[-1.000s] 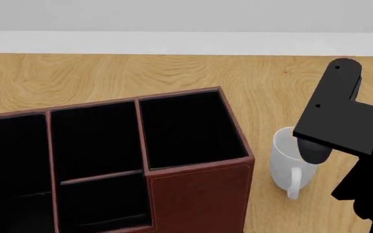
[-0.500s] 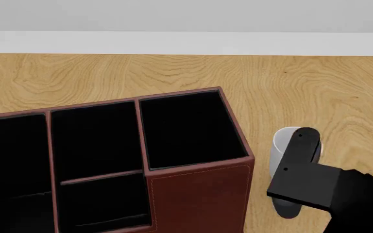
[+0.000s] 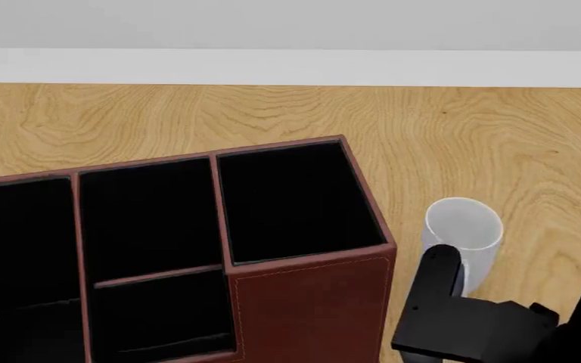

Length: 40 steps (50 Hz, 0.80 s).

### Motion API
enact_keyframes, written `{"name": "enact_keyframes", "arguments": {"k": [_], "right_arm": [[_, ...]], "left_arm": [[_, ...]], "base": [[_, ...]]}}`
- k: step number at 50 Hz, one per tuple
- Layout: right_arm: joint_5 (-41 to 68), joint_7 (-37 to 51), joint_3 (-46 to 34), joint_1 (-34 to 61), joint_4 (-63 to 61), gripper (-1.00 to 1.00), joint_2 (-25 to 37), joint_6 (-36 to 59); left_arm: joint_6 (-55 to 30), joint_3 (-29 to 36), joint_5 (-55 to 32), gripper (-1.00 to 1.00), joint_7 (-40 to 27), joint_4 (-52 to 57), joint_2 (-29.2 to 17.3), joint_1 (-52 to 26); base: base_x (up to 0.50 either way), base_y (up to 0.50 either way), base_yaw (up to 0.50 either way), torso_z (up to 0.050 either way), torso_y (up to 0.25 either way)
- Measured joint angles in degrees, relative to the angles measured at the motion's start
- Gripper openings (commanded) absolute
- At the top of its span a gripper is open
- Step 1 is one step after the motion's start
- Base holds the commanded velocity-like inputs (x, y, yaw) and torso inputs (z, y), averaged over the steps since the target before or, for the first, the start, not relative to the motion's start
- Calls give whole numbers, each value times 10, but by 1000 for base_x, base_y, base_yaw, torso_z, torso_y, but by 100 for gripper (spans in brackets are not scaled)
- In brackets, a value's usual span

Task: Pick up the book and place it in the right compartment of the caddy.

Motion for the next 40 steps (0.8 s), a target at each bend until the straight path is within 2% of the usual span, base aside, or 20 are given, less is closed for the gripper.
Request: {"name": "enact_keyframes", "arguments": {"k": [40], "right_arm": [[-78,-18,-83,-51,29,100,-48,-59]], "left_arm": [[20,-6,-6,100,-6,-6,-6,22]], "base": [[0,0,0,0,0]]}}
